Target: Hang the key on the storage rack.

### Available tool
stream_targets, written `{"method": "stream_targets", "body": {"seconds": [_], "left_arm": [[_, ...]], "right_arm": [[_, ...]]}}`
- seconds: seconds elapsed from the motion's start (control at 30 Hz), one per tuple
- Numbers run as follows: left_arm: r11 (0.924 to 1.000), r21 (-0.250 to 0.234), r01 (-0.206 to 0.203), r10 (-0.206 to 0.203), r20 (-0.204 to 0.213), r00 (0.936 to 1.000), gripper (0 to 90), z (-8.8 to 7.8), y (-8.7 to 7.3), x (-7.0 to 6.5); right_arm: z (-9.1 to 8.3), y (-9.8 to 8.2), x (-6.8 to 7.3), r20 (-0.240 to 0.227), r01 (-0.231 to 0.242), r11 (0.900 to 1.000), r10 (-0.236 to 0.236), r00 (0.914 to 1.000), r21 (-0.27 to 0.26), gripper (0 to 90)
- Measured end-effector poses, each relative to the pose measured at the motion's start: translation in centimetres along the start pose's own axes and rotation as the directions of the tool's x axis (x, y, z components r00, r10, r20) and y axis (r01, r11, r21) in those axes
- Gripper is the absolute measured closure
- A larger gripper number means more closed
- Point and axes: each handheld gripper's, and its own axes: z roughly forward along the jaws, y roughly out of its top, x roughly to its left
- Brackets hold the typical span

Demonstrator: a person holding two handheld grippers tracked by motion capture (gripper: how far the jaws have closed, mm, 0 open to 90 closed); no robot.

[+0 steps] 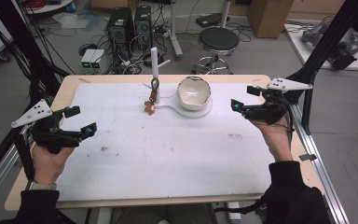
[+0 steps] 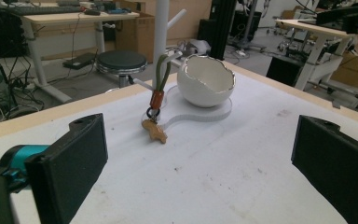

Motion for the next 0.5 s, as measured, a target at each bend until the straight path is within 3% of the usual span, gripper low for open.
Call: {"method": "stream_targets", "body": {"seconds": [0.17,0.3,0.4,0.5], "left_arm": [[1.0000,0.000,0.006,-0.006,-0.002,1.0000,3.9,0.5,0.0,0.3],[0.9999,-0.005,0.010,-0.010,-0.002,0.9999,3.9,0.6,0.0,0.3],[0.9999,-0.005,0.012,-0.012,-0.003,0.9999,3.9,0.5,0.0,0.4],[0.9999,-0.007,0.010,-0.010,-0.006,0.9999,3.9,0.4,0.1,0.4]], "right_arm": [[-2.6,-1.5,-0.4,-0.001,-0.017,1.000,0.017,0.9999,-0.027,9.2],[-4.3,-2.5,-0.5,0.030,-0.009,0.999,0.010,0.9995,-0.037,9.2],[-6.1,-3.5,-1.1,0.038,-0.034,0.998,0.036,0.9987,-0.045,9.2],[-6.8,-4.2,-1.2,0.070,-0.026,0.998,0.029,0.9971,-0.052,9.2]]}}
